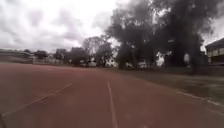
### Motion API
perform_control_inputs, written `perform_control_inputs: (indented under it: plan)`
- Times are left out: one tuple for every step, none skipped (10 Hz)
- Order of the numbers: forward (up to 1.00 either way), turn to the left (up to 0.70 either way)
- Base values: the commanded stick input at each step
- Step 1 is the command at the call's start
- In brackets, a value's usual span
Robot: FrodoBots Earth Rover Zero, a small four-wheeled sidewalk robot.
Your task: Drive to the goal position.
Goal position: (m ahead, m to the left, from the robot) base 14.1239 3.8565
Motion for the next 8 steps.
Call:
perform_control_inputs:
  plan:
    - [0.7, 0.0]
    - [0.7, 0.0]
    - [0.7, 0.0]
    - [0.7, 0.0]
    - [0.7, 0.0]
    - [0.7, 0.0]
    - [0.7, 0.0]
    - [0.7, 0.0]
